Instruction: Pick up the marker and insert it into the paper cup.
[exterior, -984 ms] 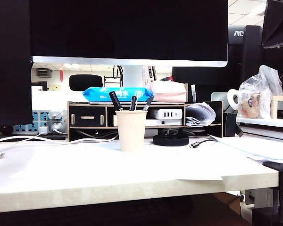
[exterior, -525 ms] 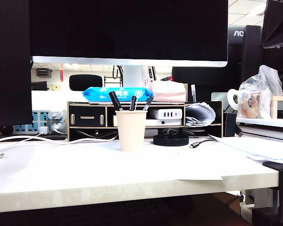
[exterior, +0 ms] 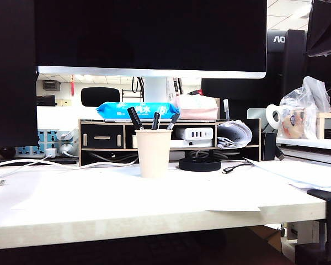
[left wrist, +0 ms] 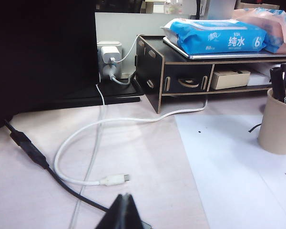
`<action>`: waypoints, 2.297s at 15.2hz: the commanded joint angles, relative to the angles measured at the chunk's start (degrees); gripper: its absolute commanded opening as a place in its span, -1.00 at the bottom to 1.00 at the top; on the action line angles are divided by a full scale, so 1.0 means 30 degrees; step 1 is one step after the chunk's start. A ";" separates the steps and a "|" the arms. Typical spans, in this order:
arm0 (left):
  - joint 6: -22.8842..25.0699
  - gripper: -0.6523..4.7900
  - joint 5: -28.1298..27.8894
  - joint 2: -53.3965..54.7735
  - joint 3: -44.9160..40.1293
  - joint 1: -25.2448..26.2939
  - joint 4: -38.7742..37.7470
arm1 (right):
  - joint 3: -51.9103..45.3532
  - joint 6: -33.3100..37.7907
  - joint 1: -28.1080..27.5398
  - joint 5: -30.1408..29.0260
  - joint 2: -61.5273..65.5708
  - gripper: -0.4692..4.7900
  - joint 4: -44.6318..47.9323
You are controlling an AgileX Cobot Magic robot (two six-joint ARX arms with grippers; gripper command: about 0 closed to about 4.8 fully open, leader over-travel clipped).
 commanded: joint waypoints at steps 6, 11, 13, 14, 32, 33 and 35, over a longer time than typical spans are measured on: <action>0.0204 -0.78 0.0087 0.0000 0.0022 0.0029 0.0182 | 0.0073 -0.0051 0.0007 0.0073 -0.0044 -0.82 0.0328; 0.0204 -0.78 0.0087 0.0000 0.0022 0.0029 0.0182 | 0.0073 -0.0051 0.0007 0.0073 -0.0044 -0.82 0.0328; 0.0204 -0.78 0.0087 0.0000 0.0022 0.0029 0.0182 | 0.0058 0.0270 0.0007 -0.0036 -0.1144 -0.82 -0.0758; 0.0204 -0.78 0.0080 0.0000 0.0022 0.0029 0.0175 | 0.0015 0.0080 0.0000 0.0000 -0.2091 -0.82 -0.1625; 0.0204 -0.78 0.0087 0.0000 0.0022 0.0029 0.0182 | -0.7621 0.3519 -0.5712 0.3439 -1.1307 -0.82 -0.1464; 0.0204 -0.78 0.0087 0.0000 0.0022 0.0029 0.0182 | -0.7621 0.3519 -0.5712 0.3439 -1.1300 -0.82 -0.1457; 0.0204 -0.78 0.0087 0.0000 0.0022 0.0029 0.0182 | -0.7621 0.3504 -0.5683 0.2871 -1.1307 -0.82 -0.1341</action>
